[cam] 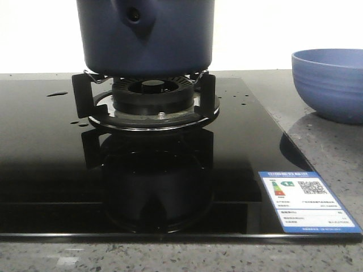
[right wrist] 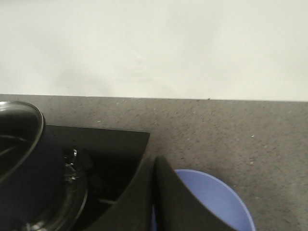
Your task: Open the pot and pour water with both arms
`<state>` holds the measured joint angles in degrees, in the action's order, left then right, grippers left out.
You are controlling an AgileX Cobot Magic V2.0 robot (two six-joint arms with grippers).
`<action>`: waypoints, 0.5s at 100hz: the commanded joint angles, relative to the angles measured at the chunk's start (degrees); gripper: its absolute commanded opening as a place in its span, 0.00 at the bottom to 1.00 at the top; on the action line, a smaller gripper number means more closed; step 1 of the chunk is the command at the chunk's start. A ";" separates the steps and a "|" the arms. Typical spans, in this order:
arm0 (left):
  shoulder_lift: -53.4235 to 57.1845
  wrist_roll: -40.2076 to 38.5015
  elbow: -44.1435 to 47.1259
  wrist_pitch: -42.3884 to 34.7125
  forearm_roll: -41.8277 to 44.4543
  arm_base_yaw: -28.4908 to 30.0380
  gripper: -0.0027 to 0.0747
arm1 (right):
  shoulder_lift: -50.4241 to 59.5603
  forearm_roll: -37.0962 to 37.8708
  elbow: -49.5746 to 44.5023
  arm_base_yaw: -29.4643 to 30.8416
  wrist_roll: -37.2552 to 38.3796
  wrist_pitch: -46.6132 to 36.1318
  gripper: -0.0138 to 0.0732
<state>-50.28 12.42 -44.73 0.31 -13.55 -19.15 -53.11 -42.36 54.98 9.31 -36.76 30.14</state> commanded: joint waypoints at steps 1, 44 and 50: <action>5.76 -0.26 4.99 -8.86 -0.13 0.37 0.01 | 5.44 -5.15 -6.32 -0.57 -7.29 -10.19 0.08; 27.71 -0.26 29.93 -15.36 -4.44 0.37 0.01 | 30.33 -5.26 -37.43 -0.81 -8.84 -16.31 0.08; 29.05 -0.26 30.68 -15.51 -4.44 0.37 0.01 | 32.02 -6.27 -38.51 -0.81 -8.84 -17.36 0.08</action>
<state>-22.86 12.42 -13.67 -9.72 -17.34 -18.84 -23.26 -46.44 16.78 8.66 -44.85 17.58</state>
